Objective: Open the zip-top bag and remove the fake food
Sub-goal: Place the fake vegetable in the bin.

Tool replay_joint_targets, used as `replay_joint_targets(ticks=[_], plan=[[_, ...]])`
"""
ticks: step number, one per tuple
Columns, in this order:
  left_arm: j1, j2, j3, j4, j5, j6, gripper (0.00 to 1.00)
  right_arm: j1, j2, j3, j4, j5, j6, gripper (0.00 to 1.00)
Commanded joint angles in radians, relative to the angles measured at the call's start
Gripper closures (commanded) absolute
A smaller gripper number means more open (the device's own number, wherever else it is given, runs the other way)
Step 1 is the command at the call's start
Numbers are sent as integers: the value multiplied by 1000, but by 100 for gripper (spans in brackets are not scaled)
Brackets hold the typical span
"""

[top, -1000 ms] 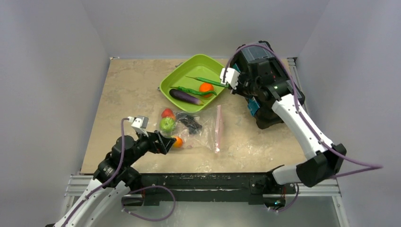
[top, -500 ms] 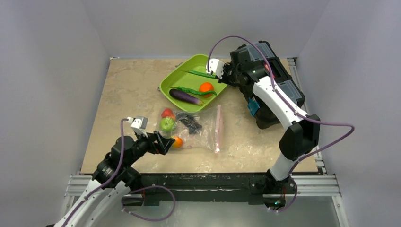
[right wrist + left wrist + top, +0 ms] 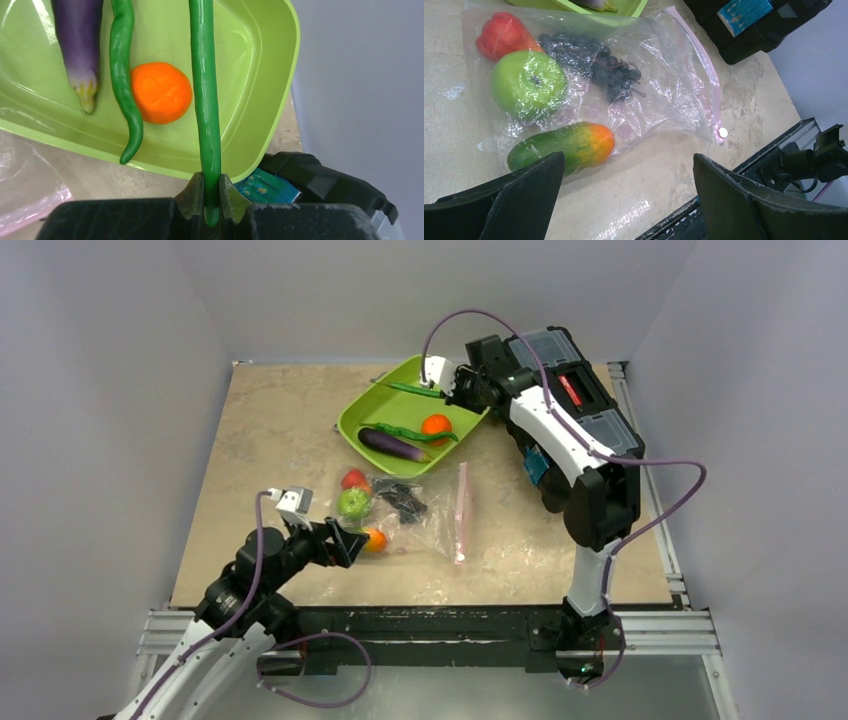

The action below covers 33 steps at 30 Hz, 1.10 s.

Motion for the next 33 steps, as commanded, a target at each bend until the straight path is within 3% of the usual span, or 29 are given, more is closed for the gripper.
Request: replay_joint_targets(ticks=[1,8,10,16,19,26,33], plan=[[1,-20,42,2,-15,16,0,10,39,69,24,31,17,100],[1,-22,43,-4,-15,15,0,38,108,76,29,71,12,93],[1,-24,43,-7,-15,18,0,48,123,75,33,85,10,84],[1,-34,43,-11,-14,16,0,63,131,71,42,105,13,43],[1,-40,42,-9,-15,9,0,63,83,43,72,105,20,34],[1,-49,30,31,14,-17,0,63,-91,-75,110,4,89,30],[1,-29,28,61,53,-34,0,62,-320,-309,84,-277,111,28]])
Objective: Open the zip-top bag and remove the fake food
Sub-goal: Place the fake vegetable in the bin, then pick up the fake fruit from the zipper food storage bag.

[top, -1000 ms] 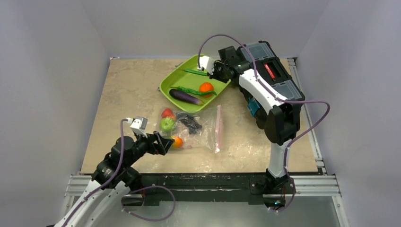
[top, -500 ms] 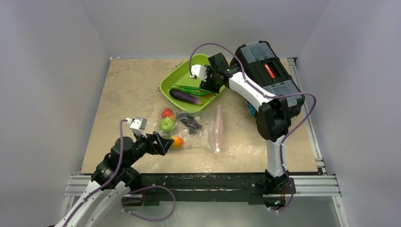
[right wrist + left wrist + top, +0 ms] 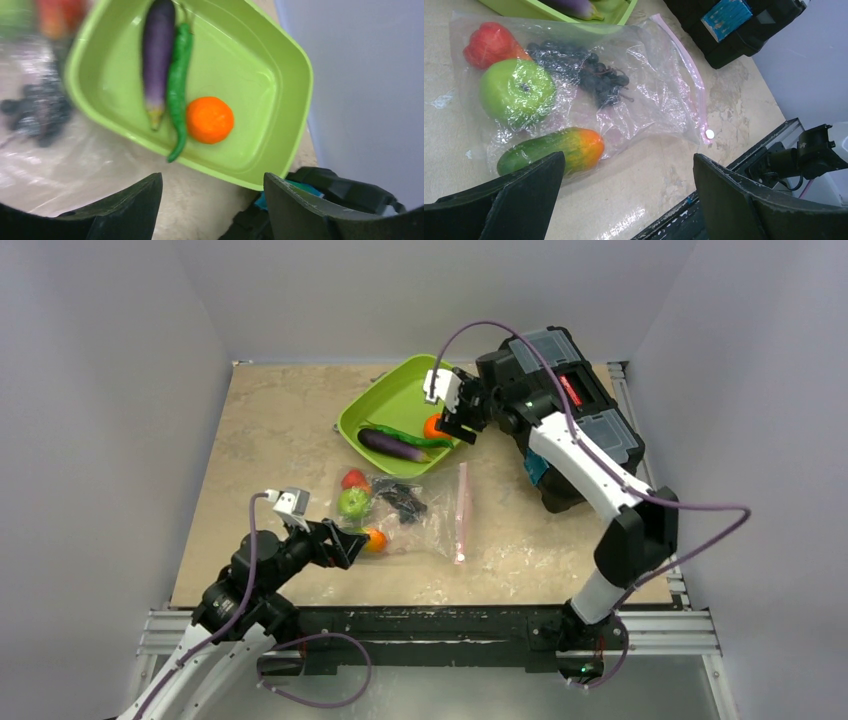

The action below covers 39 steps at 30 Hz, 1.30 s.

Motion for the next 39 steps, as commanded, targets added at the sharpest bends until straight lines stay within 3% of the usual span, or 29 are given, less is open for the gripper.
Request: replay_joint_targets(ticks=[1,11,21,30,39], plan=[[1,13,27,59,35,-25,0,1,-154,-152,3,-246,33,27],[2,51,28,78,62,-36,0,0,-413,-406,-51,-498,-35,23],[1,82,26,92,69,-43,0,-53,-583,-617,14,-576,-43,14],[1,117,24,110,75,-45,0,-71,-603,-719,36,-613,-88,1],[1,140,7,136,78,-41,1,-80,-603,-800,116,-564,-89,1]])
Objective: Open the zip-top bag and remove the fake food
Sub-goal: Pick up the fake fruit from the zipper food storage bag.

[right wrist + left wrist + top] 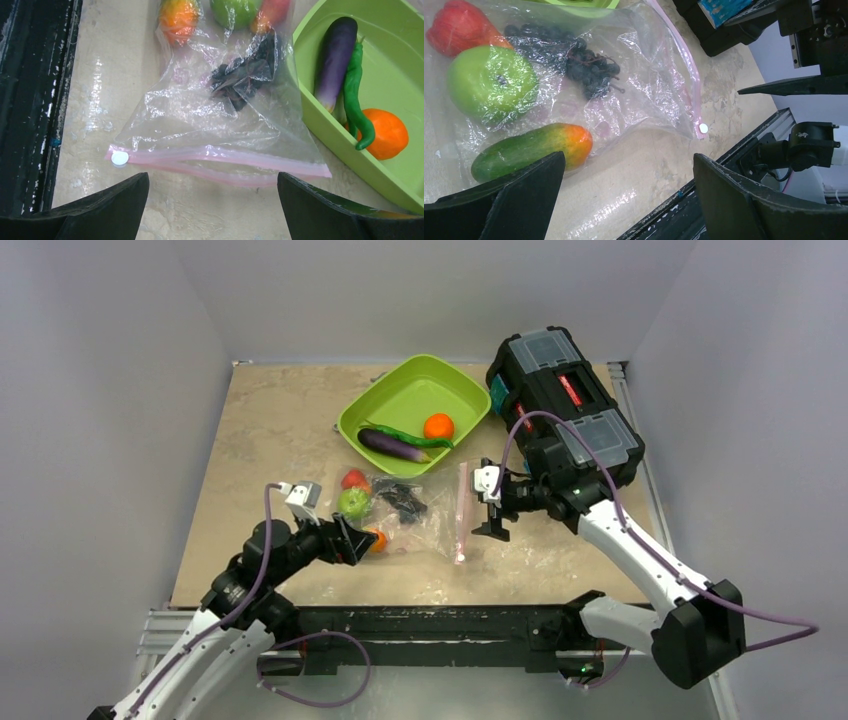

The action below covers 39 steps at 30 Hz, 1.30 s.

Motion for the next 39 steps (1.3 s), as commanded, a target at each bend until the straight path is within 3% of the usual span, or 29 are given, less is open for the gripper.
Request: replay_joint_targets(ticks=[1,5,14,25,39], plan=[[2,18,4,69,16,-5,1,-14,-8,-36,105,28,27,1],[1,42,1,81,15,0,1,-24,1,-42,136,63,69,1],[2,79,2,93,12,6,1,-34,68,-14,67,-22,48,1],[1,114,13,86,-3,18,1,-35,31,-70,121,30,-6,1],[1,176,38,94,-27,50,1,-34,49,-61,165,130,59,1]])
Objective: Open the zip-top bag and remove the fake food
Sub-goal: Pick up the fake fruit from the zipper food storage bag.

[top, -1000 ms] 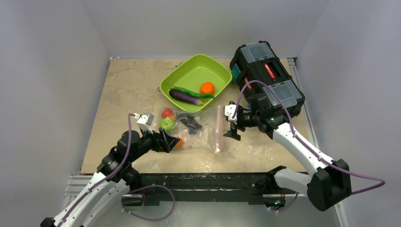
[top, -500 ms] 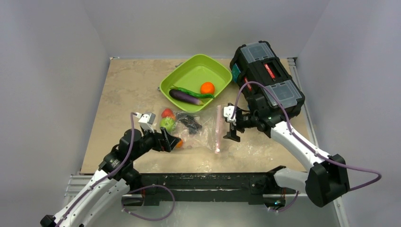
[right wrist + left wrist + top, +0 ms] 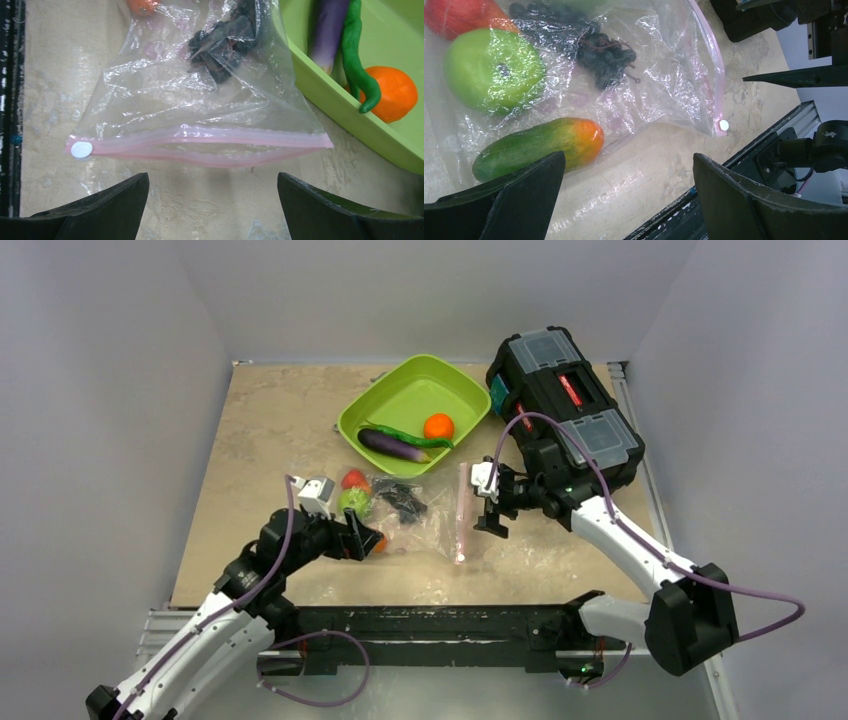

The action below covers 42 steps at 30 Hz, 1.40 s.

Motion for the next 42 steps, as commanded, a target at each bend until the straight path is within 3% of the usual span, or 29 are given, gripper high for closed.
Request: replay_joint_targets(ticks=[1,8,16,21,28,36,42], plan=[[1,43,45,44,-36,52,2,-5,-17,-1,73,71,9,1],[1,217,133,67,-86,122,3,-2,-5,-44,137,147,-25,2],[2,396,221,123,-148,203,9,68,119,17,139,141,-36,14],[8,508,265,169,-213,245,22,112,213,62,132,164,-72,27],[38,688,329,223,-198,269,43,156,287,110,148,139,-66,38],[48,829,327,255,-174,269,58,185,373,188,160,144,80,40],[51,897,290,315,-136,249,62,182,398,194,186,142,218,37]])
